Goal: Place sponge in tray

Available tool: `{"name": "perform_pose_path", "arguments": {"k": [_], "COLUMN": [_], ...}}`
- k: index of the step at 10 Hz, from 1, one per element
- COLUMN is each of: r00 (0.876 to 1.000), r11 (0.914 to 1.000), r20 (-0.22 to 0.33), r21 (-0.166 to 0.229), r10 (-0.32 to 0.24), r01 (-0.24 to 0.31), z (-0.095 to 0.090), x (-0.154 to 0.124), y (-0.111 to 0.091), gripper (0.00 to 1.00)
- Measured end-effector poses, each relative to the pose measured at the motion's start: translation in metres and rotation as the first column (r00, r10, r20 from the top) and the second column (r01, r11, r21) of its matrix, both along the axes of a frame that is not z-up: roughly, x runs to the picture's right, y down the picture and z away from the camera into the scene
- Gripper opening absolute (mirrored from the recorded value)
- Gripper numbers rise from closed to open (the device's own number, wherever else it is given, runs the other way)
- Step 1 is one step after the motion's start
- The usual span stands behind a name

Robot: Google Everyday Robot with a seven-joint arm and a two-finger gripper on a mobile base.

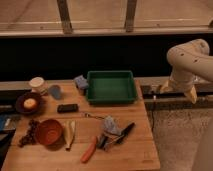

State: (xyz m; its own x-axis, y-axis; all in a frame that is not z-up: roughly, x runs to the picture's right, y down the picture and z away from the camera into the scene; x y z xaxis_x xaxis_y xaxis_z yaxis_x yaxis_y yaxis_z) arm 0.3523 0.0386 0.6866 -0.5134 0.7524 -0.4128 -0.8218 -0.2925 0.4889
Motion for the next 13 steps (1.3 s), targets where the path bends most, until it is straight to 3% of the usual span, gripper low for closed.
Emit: {"name": "perform_pose_path", "arguments": {"k": [13], "r00": [1.0], "r11": [1.0], "r20": [0.018], "r21": [0.006], "r10": [-0.006], "r01": [0.006], "z": [0.0007], "x": [-0.0032], "y": [-0.0024], "gripper": [0.8]}}
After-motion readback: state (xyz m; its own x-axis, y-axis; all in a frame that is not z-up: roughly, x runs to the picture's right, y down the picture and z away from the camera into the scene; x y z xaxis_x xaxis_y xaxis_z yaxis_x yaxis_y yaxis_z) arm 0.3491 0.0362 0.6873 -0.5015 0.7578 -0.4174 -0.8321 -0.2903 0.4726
